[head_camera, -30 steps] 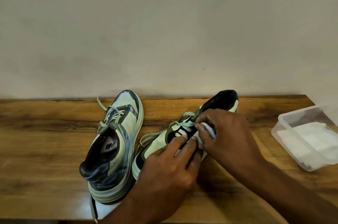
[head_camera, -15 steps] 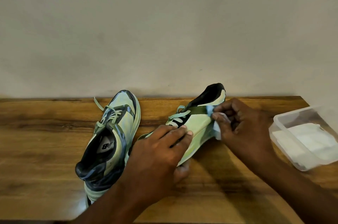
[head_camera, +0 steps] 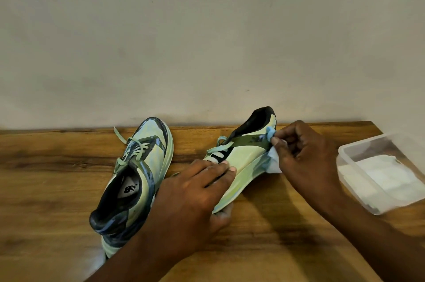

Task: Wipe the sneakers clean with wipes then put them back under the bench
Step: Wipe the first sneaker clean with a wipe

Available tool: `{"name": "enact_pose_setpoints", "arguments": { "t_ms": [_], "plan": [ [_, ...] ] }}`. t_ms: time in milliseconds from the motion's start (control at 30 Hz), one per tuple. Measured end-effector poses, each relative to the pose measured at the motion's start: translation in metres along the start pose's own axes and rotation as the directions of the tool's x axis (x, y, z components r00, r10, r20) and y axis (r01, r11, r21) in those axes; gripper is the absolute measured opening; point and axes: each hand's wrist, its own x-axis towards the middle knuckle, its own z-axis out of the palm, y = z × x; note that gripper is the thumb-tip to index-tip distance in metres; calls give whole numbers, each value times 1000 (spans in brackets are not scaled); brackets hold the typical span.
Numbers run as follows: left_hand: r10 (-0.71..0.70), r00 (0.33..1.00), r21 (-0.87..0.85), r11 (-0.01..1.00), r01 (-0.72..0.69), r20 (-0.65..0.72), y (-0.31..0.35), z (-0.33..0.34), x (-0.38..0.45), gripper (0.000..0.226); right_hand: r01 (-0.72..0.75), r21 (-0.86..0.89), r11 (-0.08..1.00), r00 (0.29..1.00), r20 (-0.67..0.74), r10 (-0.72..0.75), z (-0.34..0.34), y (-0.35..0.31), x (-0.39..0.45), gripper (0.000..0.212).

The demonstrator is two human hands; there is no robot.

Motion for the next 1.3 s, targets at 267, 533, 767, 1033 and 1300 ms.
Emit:
{"name": "enact_pose_setpoints", "arguments": {
  "t_ms": [267,533,767,1033,1300],
  "plan": [
    [3,1000,15,1000,-3,4,0,-1,0,56,159,-8,987,981,114,-157,9,-15,-11,14],
    [20,1000,33,999,-20,19,1,1,-2,55,278,-29,960,946,179,-269,19,-29,-30,14],
    [49,999,44,998,-49,13,2,3,-5,55,29,-100,995,999,23,-27,-3,-13,5,16],
    [72,996,81,994,-76,44,3,7,-7,49,273,-119,955,944,221,-243,9,-19,-14,18],
    [93,993,100,990,-100,70,4,10,-10,55,300,-185,936,932,265,-246,15,-28,-30,15]
  ]
}}
